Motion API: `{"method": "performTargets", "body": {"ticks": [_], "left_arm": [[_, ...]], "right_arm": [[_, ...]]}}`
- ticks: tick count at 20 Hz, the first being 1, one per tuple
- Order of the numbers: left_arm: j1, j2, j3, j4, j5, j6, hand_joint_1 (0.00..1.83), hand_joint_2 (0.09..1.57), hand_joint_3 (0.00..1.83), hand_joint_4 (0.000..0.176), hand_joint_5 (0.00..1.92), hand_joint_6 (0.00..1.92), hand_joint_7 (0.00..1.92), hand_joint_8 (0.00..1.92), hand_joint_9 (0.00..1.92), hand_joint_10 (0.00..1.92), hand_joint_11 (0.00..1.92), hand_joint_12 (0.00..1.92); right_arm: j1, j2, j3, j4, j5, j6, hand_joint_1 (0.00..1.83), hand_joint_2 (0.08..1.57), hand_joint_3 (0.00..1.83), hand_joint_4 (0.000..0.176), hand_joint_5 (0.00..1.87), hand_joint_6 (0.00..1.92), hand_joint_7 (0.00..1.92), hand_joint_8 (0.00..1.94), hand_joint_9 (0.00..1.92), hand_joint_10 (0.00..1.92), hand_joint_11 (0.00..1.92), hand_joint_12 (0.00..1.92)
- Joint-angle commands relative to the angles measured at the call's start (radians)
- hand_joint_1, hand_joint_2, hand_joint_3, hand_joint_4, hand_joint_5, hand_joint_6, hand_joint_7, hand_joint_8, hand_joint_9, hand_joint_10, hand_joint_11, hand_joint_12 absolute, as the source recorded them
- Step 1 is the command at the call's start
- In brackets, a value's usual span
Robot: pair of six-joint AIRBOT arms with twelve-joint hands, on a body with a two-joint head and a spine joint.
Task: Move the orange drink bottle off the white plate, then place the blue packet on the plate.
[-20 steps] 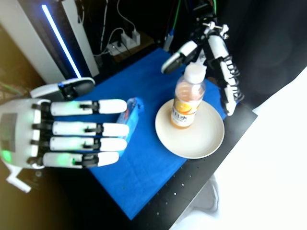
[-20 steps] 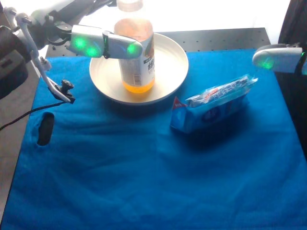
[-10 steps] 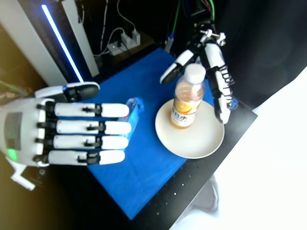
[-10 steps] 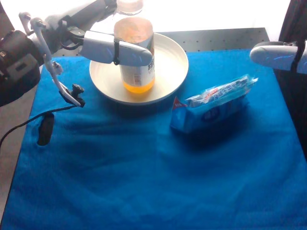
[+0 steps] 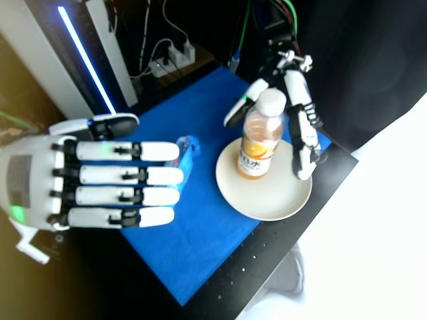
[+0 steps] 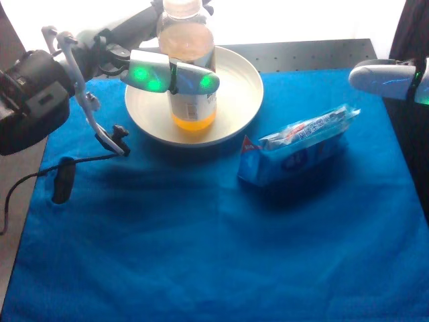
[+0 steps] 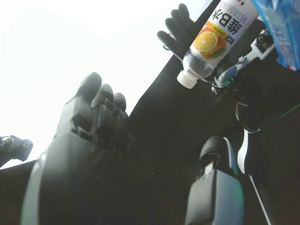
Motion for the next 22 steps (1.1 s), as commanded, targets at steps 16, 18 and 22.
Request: {"method": "performTargets", "body": {"ticks": [16,18,22], "left_arm": [[-0.013,0.004,0.022,-0.063,-0.223,-0.089,1.29,1.07,0.00,0.000,1.04,0.67,1.13,0.95,1.10,0.96,0.95,1.50],[-0.014,0.024,-0.003,-0.076,-0.261,-0.089,1.29,1.07,0.00,0.000,1.04,0.66,1.13,0.96,1.09,0.94,0.95,1.48],[-0.014,0.074,-0.069,-0.079,-0.342,-0.089,1.28,1.05,0.00,0.000,1.15,0.50,1.14,0.92,1.06,0.92,0.90,1.40]], "right_arm": [[0.017,0.001,-0.001,0.018,0.130,0.008,0.69,0.91,0.00,0.000,0.08,0.00,0.29,0.00,0.24,0.00,0.00,0.61],[0.017,-0.001,-0.002,0.016,0.130,0.008,0.69,0.91,0.00,0.000,0.08,0.00,0.29,0.00,0.25,0.00,0.00,0.65],[0.017,-0.001,-0.003,0.016,0.130,0.014,0.68,0.95,0.01,0.000,0.06,0.00,0.30,0.00,0.25,0.00,0.00,0.63]]}}
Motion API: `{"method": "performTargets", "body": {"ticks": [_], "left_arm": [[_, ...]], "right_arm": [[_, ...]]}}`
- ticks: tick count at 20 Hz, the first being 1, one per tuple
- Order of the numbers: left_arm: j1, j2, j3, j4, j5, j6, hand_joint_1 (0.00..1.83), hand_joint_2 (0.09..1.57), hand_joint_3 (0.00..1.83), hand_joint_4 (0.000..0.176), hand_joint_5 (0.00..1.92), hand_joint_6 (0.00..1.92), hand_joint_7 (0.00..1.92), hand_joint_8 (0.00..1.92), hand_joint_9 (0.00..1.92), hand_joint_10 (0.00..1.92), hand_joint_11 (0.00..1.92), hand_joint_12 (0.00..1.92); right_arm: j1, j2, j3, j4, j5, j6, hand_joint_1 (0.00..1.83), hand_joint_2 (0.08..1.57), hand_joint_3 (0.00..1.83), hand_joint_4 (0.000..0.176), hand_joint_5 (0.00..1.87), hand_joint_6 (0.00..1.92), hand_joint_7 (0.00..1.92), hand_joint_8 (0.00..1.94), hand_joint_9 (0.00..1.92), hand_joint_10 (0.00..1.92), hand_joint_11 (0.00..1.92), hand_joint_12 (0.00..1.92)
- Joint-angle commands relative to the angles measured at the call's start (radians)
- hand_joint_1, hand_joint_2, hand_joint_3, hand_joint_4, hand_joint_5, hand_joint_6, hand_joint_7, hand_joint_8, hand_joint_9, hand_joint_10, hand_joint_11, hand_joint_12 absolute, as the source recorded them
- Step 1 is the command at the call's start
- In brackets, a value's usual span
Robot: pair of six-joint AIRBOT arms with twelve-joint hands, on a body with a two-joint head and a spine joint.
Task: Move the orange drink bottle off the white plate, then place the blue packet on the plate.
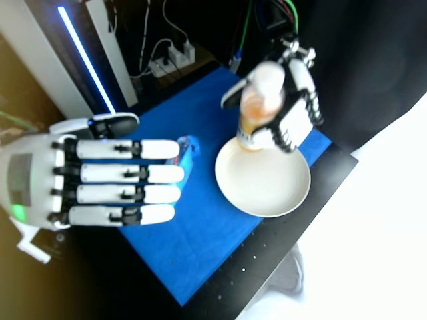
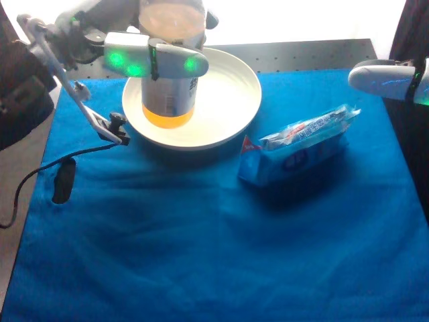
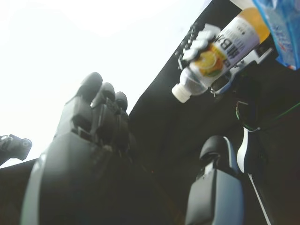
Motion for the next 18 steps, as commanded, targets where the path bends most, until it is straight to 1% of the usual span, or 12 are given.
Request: {"method": "performTargets", "body": {"ticks": [1,2,3,4,5,7,10,13,14,15,17,18], "left_arm": [[-0.018,0.010,-0.012,-0.051,-0.168,-0.023,1.29,1.04,0.00,0.000,1.20,0.36,1.15,0.96,1.10,1.08,0.91,1.51],[-0.017,0.022,-0.029,-0.047,-0.185,-0.023,1.29,1.05,0.00,0.000,1.18,0.39,1.14,0.97,1.09,1.11,0.92,1.51],[-0.017,0.036,-0.047,-0.045,-0.205,-0.023,1.28,1.06,0.01,0.000,1.09,0.59,1.14,0.93,1.08,1.00,0.91,1.46],[-0.017,0.047,-0.061,-0.043,-0.222,-0.022,1.28,1.06,0.01,0.000,1.09,0.59,1.14,0.93,1.08,1.00,0.91,1.46],[-0.014,0.057,-0.077,-0.043,-0.238,-0.020,1.28,1.07,0.00,0.000,1.04,0.70,1.14,0.92,1.09,0.94,0.90,1.44],[-0.012,0.074,-0.101,-0.029,-0.260,-0.019,1.25,1.09,0.00,0.000,0.97,0.87,1.09,0.95,1.09,0.94,0.92,1.47],[0.004,0.092,-0.131,-0.019,-0.293,-0.019,1.26,1.10,0.00,0.000,0.98,0.80,1.08,1.03,1.06,1.02,0.93,1.51],[0.025,0.113,-0.166,-0.010,-0.320,-0.019,1.27,1.09,0.00,0.000,0.99,0.76,1.09,1.03,1.10,0.96,0.96,1.42],[0.035,0.123,-0.182,-0.007,-0.322,-0.012,1.26,1.13,0.00,0.000,0.94,0.77,0.99,1.23,1.04,1.11,0.93,1.44],[0.042,0.124,-0.188,-0.001,-0.319,-0.012,1.26,1.13,0.00,0.000,0.94,0.76,0.98,1.25,1.03,1.16,0.94,1.47],[0.056,0.121,-0.193,0.006,-0.313,-0.012,1.27,1.12,0.00,0.000,0.95,0.78,1.00,1.20,1.05,1.19,0.98,1.48],[0.062,0.121,-0.197,0.006,-0.313,-0.012,1.27,1.11,0.00,0.000,0.97,0.78,1.04,1.13,1.06,1.12,0.99,1.42]], "right_arm": [[0.017,0.002,-0.003,0.022,0.123,0.009,0.68,0.96,0.01,0.000,0.06,0.00,0.28,0.00,0.24,0.00,0.00,0.64],[0.017,0.002,-0.003,0.022,0.123,0.011,0.67,0.96,0.00,0.000,0.07,0.00,0.28,0.00,0.26,0.00,0.00,0.70],[0.017,0.002,-0.004,0.022,0.123,0.011,0.67,0.95,0.00,0.000,0.06,0.00,0.28,0.00,0.25,0.00,0.00,0.71],[0.017,0.002,-0.004,0.022,0.123,0.011,0.67,0.95,0.00,0.000,0.06,0.00,0.28,0.00,0.25,0.00,0.00,0.71],[0.017,0.002,-0.004,0.022,0.123,0.011,0.66,0.93,0.00,0.000,0.07,0.00,0.28,0.00,0.24,0.00,0.00,0.68],[0.017,0.001,-0.004,0.022,0.123,0.011,0.64,0.92,0.00,0.000,0.06,0.00,0.28,0.00,0.26,0.01,0.00,0.67],[0.017,-0.001,-0.004,0.022,0.123,0.011,0.64,0.91,0.00,0.000,0.07,0.00,0.31,0.01,0.28,0.01,0.00,0.73],[0.017,-0.001,-0.004,0.022,0.123,0.011,0.67,0.91,0.00,0.000,0.07,0.00,0.32,0.00,0.30,0.00,0.00,0.77],[0.017,-0.001,-0.003,0.022,0.123,0.011,0.66,0.91,0.00,0.000,0.06,0.00,0.31,0.00,0.26,0.00,0.00,0.76],[0.017,-0.001,-0.003,0.022,0.123,0.011,0.67,0.92,0.00,0.000,0.06,0.00,0.31,0.00,0.26,0.00,0.00,0.73],[0.017,-0.001,-0.003,0.022,0.123,0.011,0.68,0.93,0.00,0.000,0.05,0.00,0.32,0.00,0.26,0.00,0.00,0.72],[0.017,-0.001,-0.003,0.022,0.123,0.011,0.68,0.92,0.00,0.000,0.03,0.00,0.32,0.00,0.25,0.00,0.00,0.71]]}}
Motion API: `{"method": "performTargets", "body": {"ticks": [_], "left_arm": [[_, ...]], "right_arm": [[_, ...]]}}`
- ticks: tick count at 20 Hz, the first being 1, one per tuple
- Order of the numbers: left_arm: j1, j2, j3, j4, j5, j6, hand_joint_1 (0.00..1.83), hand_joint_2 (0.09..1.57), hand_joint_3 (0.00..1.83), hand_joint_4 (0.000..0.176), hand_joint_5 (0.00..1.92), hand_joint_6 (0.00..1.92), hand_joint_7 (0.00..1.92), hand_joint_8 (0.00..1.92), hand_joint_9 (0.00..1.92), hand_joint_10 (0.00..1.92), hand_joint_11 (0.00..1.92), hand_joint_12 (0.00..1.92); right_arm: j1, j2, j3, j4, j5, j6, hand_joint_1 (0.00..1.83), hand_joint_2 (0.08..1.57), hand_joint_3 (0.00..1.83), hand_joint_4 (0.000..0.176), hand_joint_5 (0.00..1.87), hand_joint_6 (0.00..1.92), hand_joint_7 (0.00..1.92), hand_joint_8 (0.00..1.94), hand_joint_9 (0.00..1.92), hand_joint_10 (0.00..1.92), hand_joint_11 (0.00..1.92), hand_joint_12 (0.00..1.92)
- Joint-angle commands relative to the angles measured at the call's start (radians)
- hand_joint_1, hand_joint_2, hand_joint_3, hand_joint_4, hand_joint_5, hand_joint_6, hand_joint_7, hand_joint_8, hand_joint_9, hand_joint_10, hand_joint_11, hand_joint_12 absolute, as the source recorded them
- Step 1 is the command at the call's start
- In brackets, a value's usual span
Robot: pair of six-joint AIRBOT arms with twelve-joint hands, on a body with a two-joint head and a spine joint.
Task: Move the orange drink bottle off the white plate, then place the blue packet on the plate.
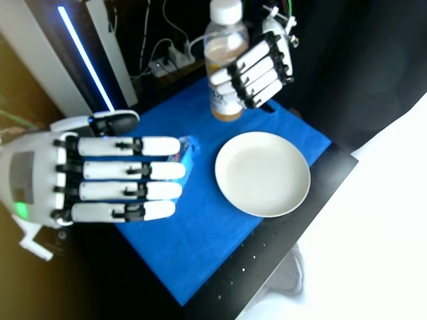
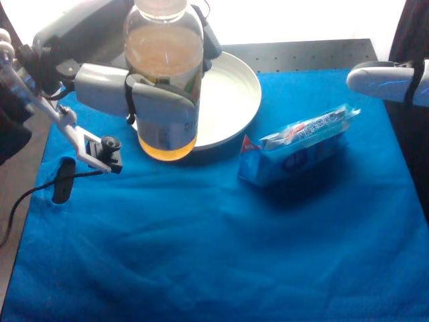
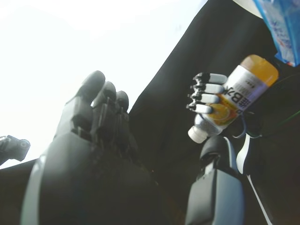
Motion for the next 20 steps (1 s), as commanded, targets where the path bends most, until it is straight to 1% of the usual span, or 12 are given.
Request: {"method": "performTargets", "body": {"ticks": [1,2,4,5,6,9,12,13,17,18,19,20], "left_arm": [[-0.007,-0.001,-0.006,-0.058,-0.124,-0.022,1.27,1.11,0.00,0.000,0.97,0.78,1.03,1.15,1.06,1.13,0.99,1.45],[-0.003,-0.005,-0.007,-0.058,-0.121,-0.022,1.27,1.10,0.00,0.000,0.98,0.76,1.05,1.12,1.09,1.13,1.02,1.44],[0.006,-0.013,-0.006,-0.058,-0.114,-0.022,1.28,1.09,0.00,0.000,0.99,0.77,1.08,1.06,1.12,1.11,1.08,1.45],[0.013,-0.016,-0.007,-0.058,-0.115,-0.023,1.28,1.09,0.00,0.000,0.99,0.77,1.08,1.06,1.12,1.11,1.08,1.45],[0.024,-0.022,-0.007,-0.063,-0.115,-0.023,1.27,1.09,0.00,0.000,0.97,0.82,1.10,0.99,1.15,1.05,1.09,1.45],[0.058,-0.033,-0.007,-0.086,-0.114,-0.022,1.28,1.09,0.00,0.000,0.96,0.83,1.13,0.97,1.21,1.10,1.12,1.47],[0.078,-0.043,-0.005,-0.097,-0.107,-0.019,1.28,1.10,0.00,0.000,0.93,0.86,1.11,1.01,1.23,1.14,1.14,1.49],[0.080,-0.045,-0.005,-0.097,-0.104,-0.017,1.27,1.11,0.00,0.000,0.89,0.94,1.10,1.01,1.19,1.11,1.09,1.50],[0.087,-0.050,-0.003,-0.097,-0.090,-0.013,1.28,1.09,0.00,0.000,0.90,0.92,1.14,0.94,1.23,1.12,1.11,1.52],[0.090,-0.052,-0.003,-0.096,-0.085,-0.011,1.27,1.10,0.00,0.000,0.92,0.86,1.11,1.02,1.24,1.19,1.13,1.56],[0.096,-0.055,-0.002,-0.096,-0.073,-0.007,1.19,1.10,0.00,0.000,0.99,0.92,1.14,1.00,1.25,1.26,1.15,1.62],[0.098,-0.057,-0.001,-0.096,-0.069,-0.006,1.18,1.09,0.00,0.000,1.01,0.90,1.16,1.11,1.25,1.42,1.19,1.76]], "right_arm": [[0.017,-0.001,0.001,0.023,0.123,0.008,0.70,0.92,0.00,0.000,0.02,0.00,0.30,0.00,0.24,0.00,0.00,0.68],[0.017,-0.001,0.001,0.023,0.122,0.008,0.69,0.91,0.00,0.000,0.02,0.00,0.26,0.00,0.23,0.00,0.00,0.68],[0.017,-0.004,0.001,0.023,0.122,0.008,0.68,0.94,0.00,0.000,0.04,0.00,0.34,0.01,0.32,0.02,0.00,0.73],[0.017,-0.006,0.001,0.023,0.122,0.008,0.68,0.94,0.00,0.000,0.04,0.00,0.34,0.01,0.32,0.02,0.00,0.73],[0.017,-0.006,0.001,0.023,0.122,0.008,0.69,0.95,0.00,0.000,0.05,0.00,0.36,0.01,0.34,0.02,0.00,0.71],[0.017,-0.007,0.003,0.023,0.122,0.008,0.67,0.93,0.00,0.000,0.05,0.00,0.29,0.00,0.34,0.01,0.01,0.70],[0.017,-0.007,0.004,0.023,0.122,0.008,0.66,0.94,0.00,0.000,0.04,0.00,0.31,0.01,0.29,0.00,0.00,0.70],[0.017,-0.007,0.004,0.023,0.122,0.008,0.67,0.93,0.00,0.000,0.04,0.00,0.33,0.01,0.28,0.00,0.01,0.69],[0.017,-0.009,0.004,0.023,0.122,0.008,0.69,0.92,0.00,0.000,0.04,0.01,0.34,0.00,0.29,0.00,0.00,0.71],[0.017,-0.009,0.004,0.023,0.122,0.008,0.66,0.95,0.01,0.000,0.04,0.00,0.33,0.00,0.27,0.00,0.00,0.72],[0.017,-0.009,0.004,0.023,0.122,0.008,0.67,0.95,0.01,0.000,0.04,0.00,0.34,0.00,0.30,0.01,0.00,0.72],[0.017,-0.009,0.004,0.023,0.122,0.008,0.67,0.94,0.00,0.000,0.04,0.00,0.34,0.00,0.29,0.01,0.00,0.70]]}}
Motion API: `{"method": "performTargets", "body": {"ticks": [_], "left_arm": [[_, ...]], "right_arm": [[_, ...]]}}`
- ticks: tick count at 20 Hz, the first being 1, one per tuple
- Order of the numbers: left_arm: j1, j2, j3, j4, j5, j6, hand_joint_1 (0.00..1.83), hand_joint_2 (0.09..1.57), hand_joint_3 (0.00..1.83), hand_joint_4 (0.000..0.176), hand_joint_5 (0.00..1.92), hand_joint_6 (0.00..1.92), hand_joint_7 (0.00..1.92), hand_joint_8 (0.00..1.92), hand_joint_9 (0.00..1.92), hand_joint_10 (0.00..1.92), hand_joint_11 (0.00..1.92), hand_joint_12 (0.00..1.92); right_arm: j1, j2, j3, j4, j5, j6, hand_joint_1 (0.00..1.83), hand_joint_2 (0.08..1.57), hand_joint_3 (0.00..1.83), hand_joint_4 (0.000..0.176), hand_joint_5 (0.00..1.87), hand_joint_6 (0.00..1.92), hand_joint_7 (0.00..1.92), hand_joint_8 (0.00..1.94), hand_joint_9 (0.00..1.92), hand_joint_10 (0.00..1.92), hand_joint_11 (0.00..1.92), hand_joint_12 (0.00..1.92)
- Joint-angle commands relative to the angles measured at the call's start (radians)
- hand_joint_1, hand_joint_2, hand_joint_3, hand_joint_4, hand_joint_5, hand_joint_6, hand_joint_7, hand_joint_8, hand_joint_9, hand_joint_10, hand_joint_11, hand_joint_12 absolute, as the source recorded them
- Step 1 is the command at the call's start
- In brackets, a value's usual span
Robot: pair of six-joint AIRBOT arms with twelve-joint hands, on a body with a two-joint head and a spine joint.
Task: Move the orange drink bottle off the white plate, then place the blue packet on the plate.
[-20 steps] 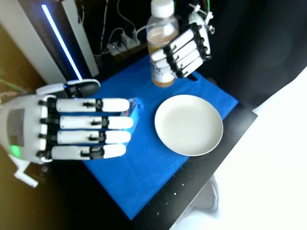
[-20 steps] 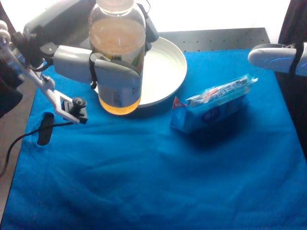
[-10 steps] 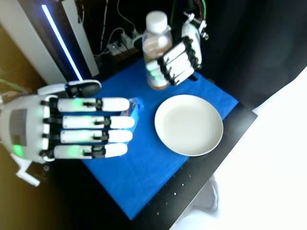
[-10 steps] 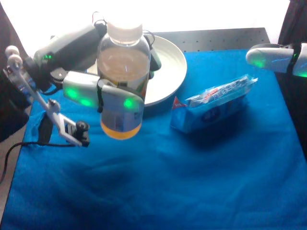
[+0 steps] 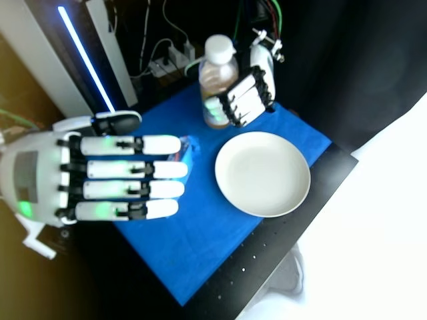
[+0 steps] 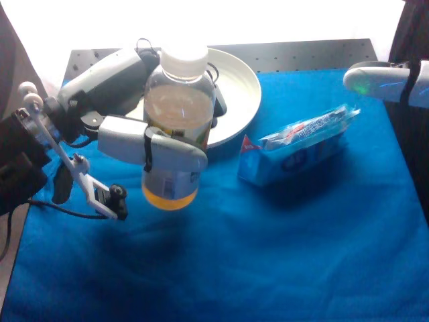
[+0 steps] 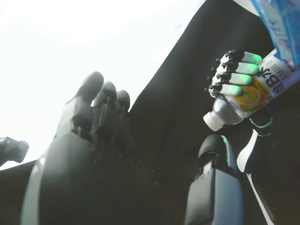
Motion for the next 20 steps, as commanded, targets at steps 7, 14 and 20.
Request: {"method": "performTargets", "body": {"ticks": [7,14,20], "left_arm": [[0.001,-0.014,0.010,-0.058,-0.102,-0.019,1.16,1.11,0.00,0.000,0.99,0.95,1.07,0.95,1.07,1.47,0.98,1.74],[0.012,-0.020,0.009,-0.062,-0.097,-0.008,1.27,1.11,0.00,0.000,0.90,0.89,1.08,1.03,1.03,1.02,0.82,1.40],[0.036,0.001,-0.017,-0.068,-0.118,-0.006,1.10,1.04,0.00,0.000,0.77,0.30,1.01,0.10,1.09,0.08,0.74,0.81]], "right_arm": [[0.017,-0.003,0.005,0.023,0.122,0.007,0.66,0.94,0.00,0.000,0.03,0.00,0.32,0.00,0.27,0.00,0.00,0.64],[0.017,-0.005,0.005,0.023,0.122,0.007,0.68,0.97,0.00,0.000,0.04,0.00,0.35,0.00,0.34,0.01,0.00,0.73],[0.017,-0.006,0.005,0.023,0.122,0.007,0.70,0.97,0.00,0.000,0.03,0.00,0.34,0.00,0.33,0.01,0.00,0.70]]}}
